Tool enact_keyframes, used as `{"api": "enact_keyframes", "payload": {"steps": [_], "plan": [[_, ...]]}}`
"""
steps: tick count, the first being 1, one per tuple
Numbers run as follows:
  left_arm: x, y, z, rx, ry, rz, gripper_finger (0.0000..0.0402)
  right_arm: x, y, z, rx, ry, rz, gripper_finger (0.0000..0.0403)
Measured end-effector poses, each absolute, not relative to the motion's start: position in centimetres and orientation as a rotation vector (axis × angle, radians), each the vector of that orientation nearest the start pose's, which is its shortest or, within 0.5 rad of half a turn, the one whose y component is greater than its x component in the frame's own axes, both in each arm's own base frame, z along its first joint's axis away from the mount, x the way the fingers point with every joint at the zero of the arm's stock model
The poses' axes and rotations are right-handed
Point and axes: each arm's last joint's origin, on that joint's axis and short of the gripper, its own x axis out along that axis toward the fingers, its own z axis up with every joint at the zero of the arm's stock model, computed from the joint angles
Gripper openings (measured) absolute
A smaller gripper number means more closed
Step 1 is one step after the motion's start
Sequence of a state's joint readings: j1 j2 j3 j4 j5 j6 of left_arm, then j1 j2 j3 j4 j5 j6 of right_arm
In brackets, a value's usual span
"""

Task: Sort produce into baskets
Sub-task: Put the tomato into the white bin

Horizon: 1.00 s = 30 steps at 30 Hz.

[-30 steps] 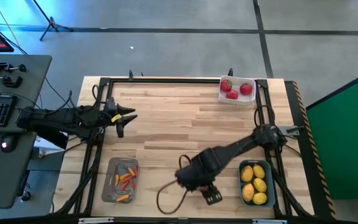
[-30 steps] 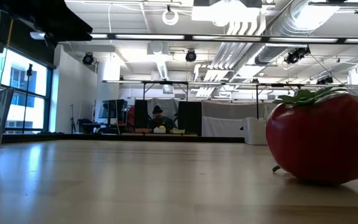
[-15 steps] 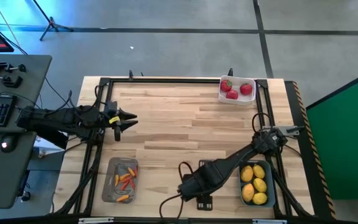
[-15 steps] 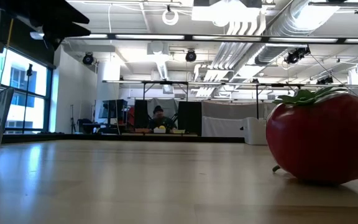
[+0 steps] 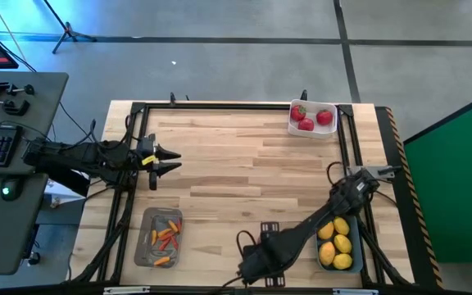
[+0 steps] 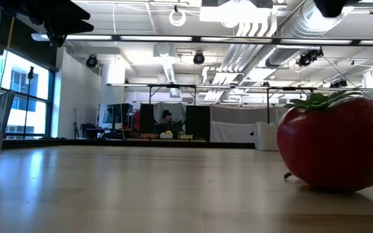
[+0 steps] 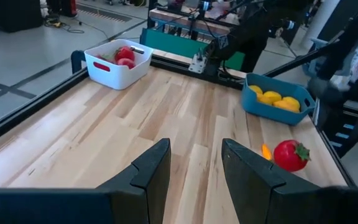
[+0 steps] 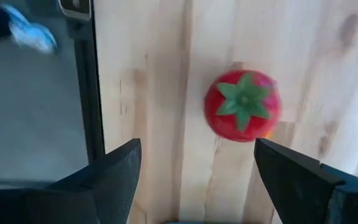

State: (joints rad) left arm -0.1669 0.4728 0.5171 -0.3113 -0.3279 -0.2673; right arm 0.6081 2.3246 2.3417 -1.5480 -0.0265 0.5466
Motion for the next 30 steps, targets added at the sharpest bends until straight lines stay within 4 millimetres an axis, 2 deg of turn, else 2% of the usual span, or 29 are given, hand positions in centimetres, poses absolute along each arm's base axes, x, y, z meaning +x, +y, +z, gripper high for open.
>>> {"api": "enact_keyframes", "payload": {"steps": [3,7,15,25,30], "plan": [[11.9,-1.1,26.9,-0.198,0.235,0.195,0.0131,37.4,26.1,24.4,-0.057,1.586,0.089,0.0303],[11.9,-1.0,26.9,-0.197,0.239,0.195,0.0131,38.3,25.4,22.2,-0.121,1.627,0.032,0.0303],[11.9,-1.0,26.9,-0.214,0.239,0.198,0.0131,39.7,23.4,21.5,-0.098,1.64,-0.009,0.0303],[11.9,-1.1,26.9,-0.216,0.24,0.192,0.0131,39.7,23.5,21.2,-0.091,1.672,0.046,0.0303],[11.9,-1.1,26.9,-0.217,0.241,0.189,0.0131,39.3,23.3,19.5,-0.115,1.742,0.035,0.0303]]}}
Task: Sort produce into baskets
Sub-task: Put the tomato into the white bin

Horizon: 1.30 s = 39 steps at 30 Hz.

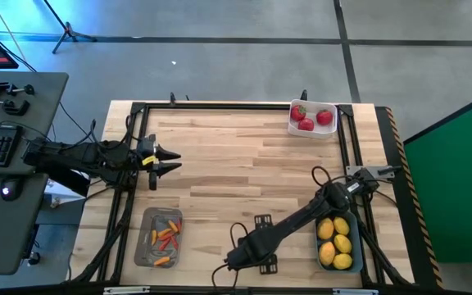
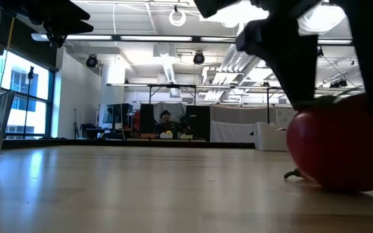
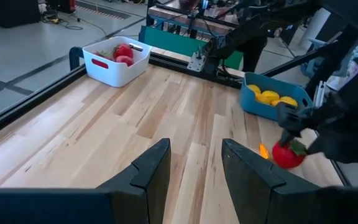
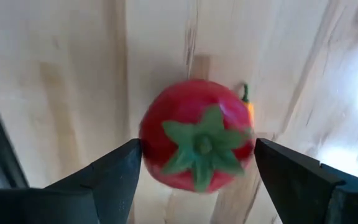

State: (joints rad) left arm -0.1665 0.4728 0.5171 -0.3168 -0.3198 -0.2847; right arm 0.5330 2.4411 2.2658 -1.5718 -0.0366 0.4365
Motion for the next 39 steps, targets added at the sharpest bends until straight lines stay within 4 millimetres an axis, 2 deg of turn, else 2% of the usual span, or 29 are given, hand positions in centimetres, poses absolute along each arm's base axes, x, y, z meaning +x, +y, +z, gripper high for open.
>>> {"api": "enact_keyframes", "payload": {"steps": [6,11,19,27,32,36,39], "plan": [[11.9,-1.1,26.9,-0.221,0.245,0.166,0.0131,38.7,23.0,18.0,-0.147,1.799,0.017,0.0303],[11.9,-1.1,26.9,-0.221,0.245,0.165,0.0131,38.8,23.0,17.9,-0.151,1.794,0.028,0.0299],[11.9,-1.1,26.9,-0.221,0.245,0.165,0.0131,39.2,23.0,17.8,-0.092,1.773,0.038,0.0244],[11.9,-1.1,26.9,-0.221,0.246,0.162,0.0131,39.6,22.5,18.0,-0.041,1.767,0.036,0.0238],[11.9,-1.2,26.9,-0.221,0.247,0.16,0.0131,39.9,21.7,19.7,0.034,1.706,0.005,0.0237],[11.9,-1.2,26.9,-0.222,0.247,0.159,0.0131,39.8,20.3,22.8,0.123,1.632,-0.049,0.0236],[11.9,-1.2,26.9,-0.23,0.246,0.161,0.0131,39.8,18.4,24.7,0.157,1.587,-0.136,0.0236]]}}
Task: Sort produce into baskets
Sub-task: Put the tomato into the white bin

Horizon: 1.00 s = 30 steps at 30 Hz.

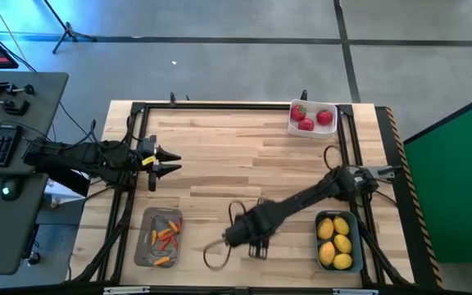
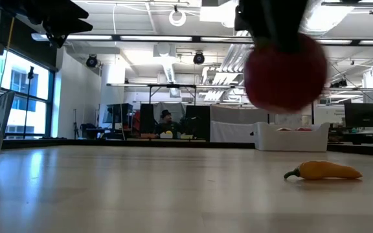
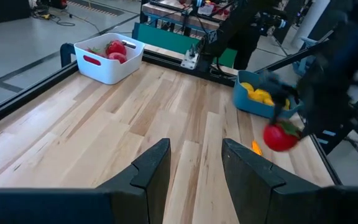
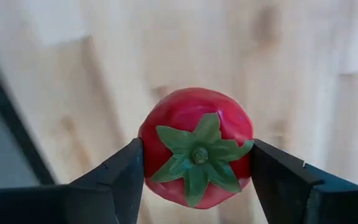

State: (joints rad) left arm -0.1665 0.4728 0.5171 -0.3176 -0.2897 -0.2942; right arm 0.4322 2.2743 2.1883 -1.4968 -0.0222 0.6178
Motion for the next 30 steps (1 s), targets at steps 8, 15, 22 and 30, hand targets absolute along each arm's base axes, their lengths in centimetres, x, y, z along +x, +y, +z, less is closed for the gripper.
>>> {"api": "enact_keyframes", "payload": {"steps": [8,15,22,30], "plan": [[11.9,-1.2,26.9,-0.249,0.244,0.163,0.0131,39.6,8.0,30.8,0.239,1.419,-0.423,0.0236],[11.9,-1.2,26.8,-0.248,0.248,0.164,0.0131,35.8,-5.4,35.4,0.295,1.275,-0.723,0.0236],[11.9,-1.1,26.8,-0.247,0.253,0.166,0.0131,29.9,-14.7,34.1,0.403,1.374,-0.936,0.0236],[11.8,-1.1,26.5,-0.3,0.276,0.18,0.0131,22.7,-19.0,30.4,0.56,1.501,-1.147,0.0236]]}}
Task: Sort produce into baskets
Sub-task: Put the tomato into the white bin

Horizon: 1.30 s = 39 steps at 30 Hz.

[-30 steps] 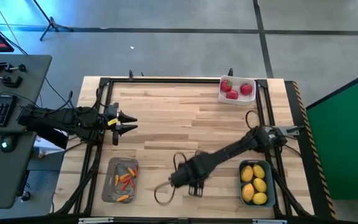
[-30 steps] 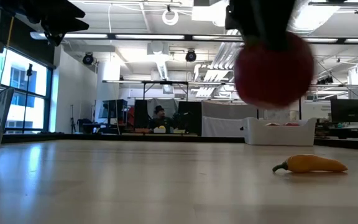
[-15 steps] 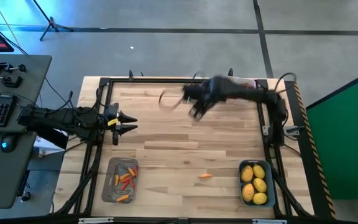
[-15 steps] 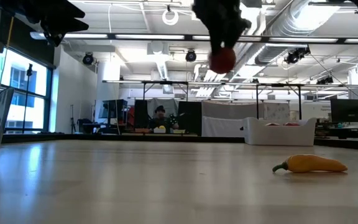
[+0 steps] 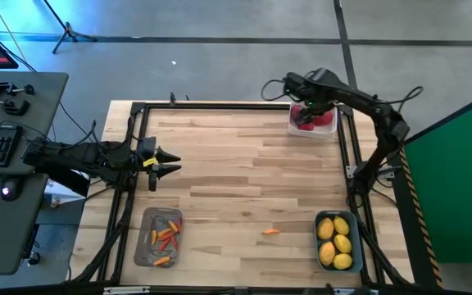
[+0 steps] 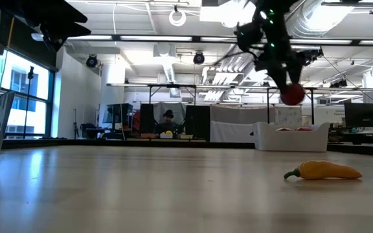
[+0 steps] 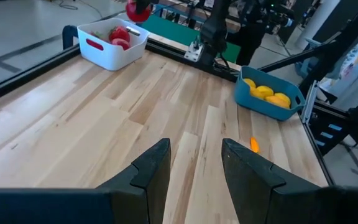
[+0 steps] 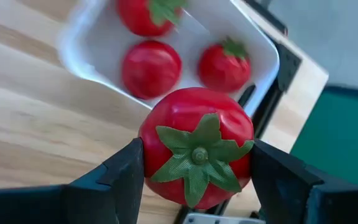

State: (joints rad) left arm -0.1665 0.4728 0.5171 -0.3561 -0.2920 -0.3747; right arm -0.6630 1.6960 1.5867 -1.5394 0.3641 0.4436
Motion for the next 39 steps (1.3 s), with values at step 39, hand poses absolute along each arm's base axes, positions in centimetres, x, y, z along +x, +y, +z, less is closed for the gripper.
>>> {"api": "enact_keyframes", "payload": {"steps": [39], "plan": [[11.8,-1.3,26.5,-0.43,0.28,0.149,0.0132,17.6,-22.4,23.9,0.752,1.325,-1.404,0.0333]]}}
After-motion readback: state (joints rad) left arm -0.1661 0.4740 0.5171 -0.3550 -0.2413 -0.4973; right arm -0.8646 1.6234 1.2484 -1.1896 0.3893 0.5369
